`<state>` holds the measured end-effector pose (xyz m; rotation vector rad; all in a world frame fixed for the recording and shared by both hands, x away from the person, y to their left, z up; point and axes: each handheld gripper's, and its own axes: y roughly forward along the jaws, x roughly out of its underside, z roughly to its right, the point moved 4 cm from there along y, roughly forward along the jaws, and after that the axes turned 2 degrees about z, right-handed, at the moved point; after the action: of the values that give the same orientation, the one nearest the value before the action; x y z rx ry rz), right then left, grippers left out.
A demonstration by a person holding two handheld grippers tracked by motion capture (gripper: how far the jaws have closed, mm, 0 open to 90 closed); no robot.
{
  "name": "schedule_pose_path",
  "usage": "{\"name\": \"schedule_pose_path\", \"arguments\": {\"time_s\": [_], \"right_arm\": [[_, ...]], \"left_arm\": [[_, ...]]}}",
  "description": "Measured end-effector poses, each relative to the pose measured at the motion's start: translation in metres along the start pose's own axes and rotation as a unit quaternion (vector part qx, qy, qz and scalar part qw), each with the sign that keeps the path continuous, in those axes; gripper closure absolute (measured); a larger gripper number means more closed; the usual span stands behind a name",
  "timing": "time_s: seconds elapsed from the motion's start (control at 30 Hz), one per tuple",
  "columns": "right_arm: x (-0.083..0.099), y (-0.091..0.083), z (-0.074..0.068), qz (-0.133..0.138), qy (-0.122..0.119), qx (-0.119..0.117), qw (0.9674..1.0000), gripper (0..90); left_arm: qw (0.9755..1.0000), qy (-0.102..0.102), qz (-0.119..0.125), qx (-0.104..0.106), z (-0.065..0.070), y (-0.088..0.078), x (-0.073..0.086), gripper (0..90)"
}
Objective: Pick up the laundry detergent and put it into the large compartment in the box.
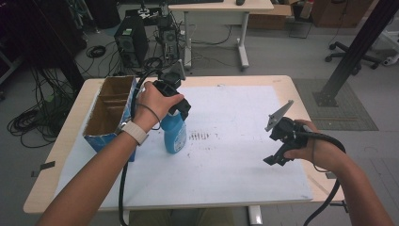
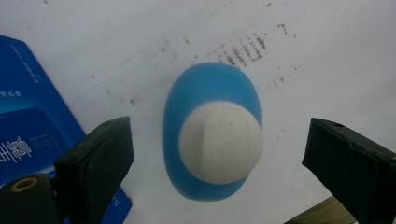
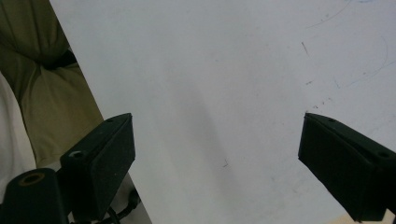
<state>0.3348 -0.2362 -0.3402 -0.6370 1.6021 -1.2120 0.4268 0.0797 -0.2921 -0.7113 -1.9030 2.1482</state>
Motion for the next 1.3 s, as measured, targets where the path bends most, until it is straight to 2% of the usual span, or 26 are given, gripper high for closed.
{"name": "schedule_pose_path", "arguments": {"time_s": [0.43,1.3], "right_arm": [[0.001,0.001,-0.001,0.001,0.001,-0.001,1.0000,10.9],[0.003,0.002,-0.001,0.002,0.005,-0.003,1.0000,10.9]], "left_arm": [[1.0000,0.000,-0.005,-0.002,0.001,0.016,0.002,8.7],[0.9999,-0.002,-0.013,-0.009,-0.002,0.032,0.004,9.4]]}}
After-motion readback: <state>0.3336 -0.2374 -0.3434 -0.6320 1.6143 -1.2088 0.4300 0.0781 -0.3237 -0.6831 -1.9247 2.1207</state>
